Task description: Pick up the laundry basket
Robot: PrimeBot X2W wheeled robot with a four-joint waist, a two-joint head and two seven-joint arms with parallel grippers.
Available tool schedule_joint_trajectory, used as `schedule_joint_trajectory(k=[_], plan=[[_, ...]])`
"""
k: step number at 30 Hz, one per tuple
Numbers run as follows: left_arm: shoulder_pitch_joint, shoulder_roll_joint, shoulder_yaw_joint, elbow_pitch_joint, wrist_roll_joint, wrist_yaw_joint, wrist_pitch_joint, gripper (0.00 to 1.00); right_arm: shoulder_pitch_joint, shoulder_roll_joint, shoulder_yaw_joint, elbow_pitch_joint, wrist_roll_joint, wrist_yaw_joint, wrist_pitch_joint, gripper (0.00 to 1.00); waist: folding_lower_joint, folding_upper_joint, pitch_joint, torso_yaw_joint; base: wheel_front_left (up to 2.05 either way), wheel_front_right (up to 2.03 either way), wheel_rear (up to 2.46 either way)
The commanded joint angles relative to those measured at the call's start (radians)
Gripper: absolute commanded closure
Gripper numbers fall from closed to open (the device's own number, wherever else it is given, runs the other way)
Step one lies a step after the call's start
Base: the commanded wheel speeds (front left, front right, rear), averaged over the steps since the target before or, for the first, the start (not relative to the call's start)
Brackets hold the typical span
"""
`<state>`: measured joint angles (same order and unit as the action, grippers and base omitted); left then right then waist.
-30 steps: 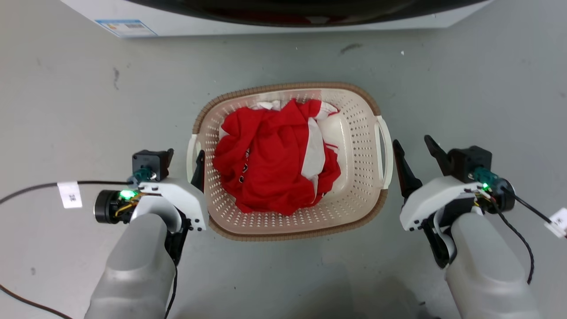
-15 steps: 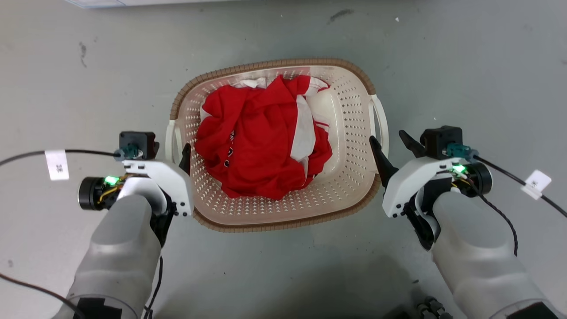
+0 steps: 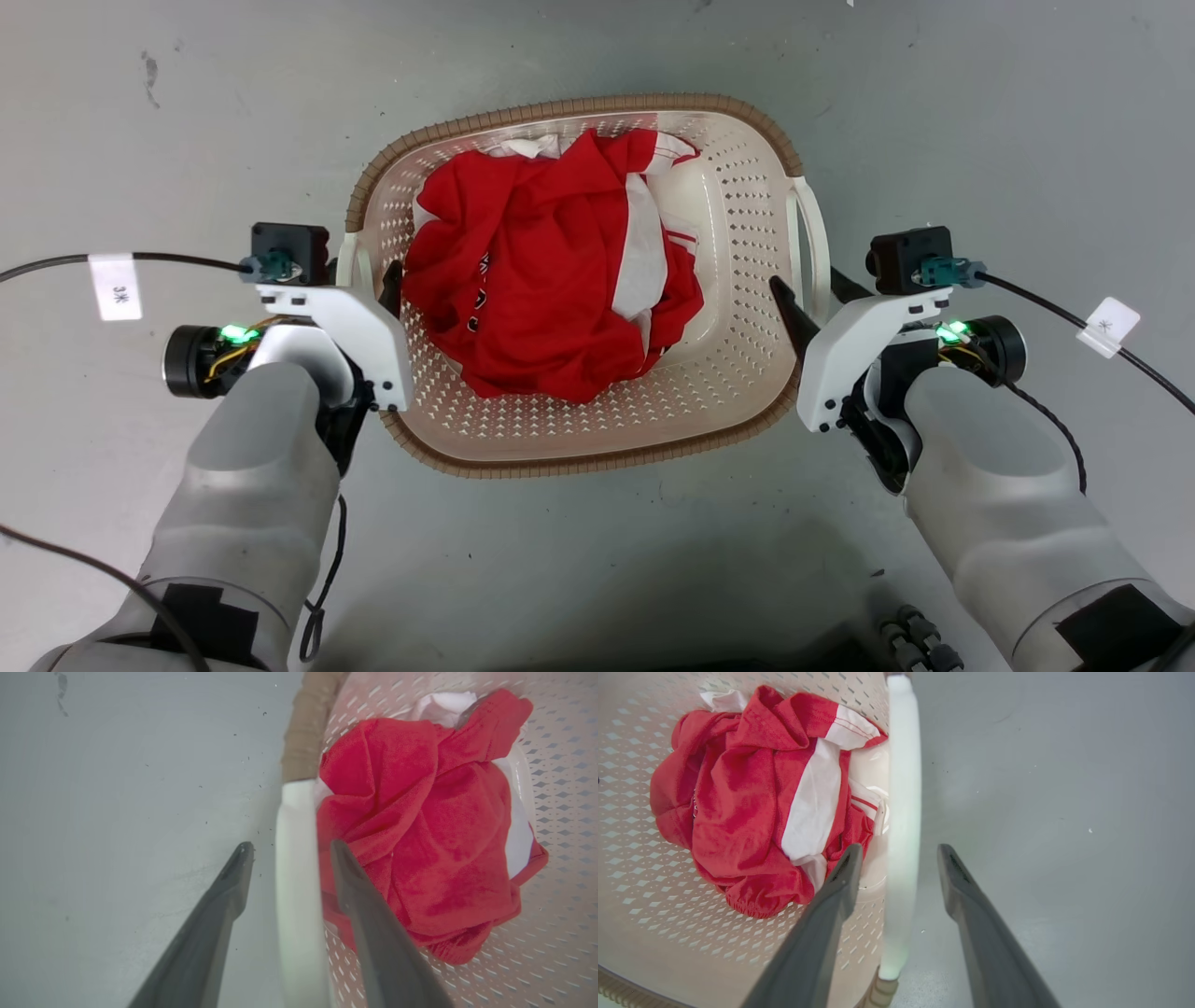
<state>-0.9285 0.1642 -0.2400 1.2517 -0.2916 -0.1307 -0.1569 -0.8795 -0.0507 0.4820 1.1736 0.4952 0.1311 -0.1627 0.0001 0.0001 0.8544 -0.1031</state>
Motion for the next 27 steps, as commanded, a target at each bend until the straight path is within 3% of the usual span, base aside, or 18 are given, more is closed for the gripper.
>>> schedule_joint_trajectory(k=[1, 16, 27], plan=[[-0.015, -0.007, -0.018, -0.001, -0.017, 0.001, 0.012, 1.0, -0.021, 0.001, 0.018, 0.006, 0.021, 0.0, 0.011, 1.0, -0.0001, -0.0001, 0.003, 0.0, 0.0, 0.0, 0.0], [-0.003, -0.008, -0.153, -0.031, -0.133, 0.0, 0.051, 1.0, -0.023, 0.001, 0.122, 0.036, 0.12, 0.0, 0.022, 1.0, -0.0001, -0.0001, -0.039, 0.002, 0.0, 0.0, 0.0], [0.051, -0.067, -0.245, -0.035, -0.251, -0.002, 0.132, 1.0, 0.032, -0.033, 0.2, 0.03, 0.213, 0.001, 0.137, 1.0, -0.0001, -0.0001, -0.197, 0.037, 0.0, 0.0, 0.0]])
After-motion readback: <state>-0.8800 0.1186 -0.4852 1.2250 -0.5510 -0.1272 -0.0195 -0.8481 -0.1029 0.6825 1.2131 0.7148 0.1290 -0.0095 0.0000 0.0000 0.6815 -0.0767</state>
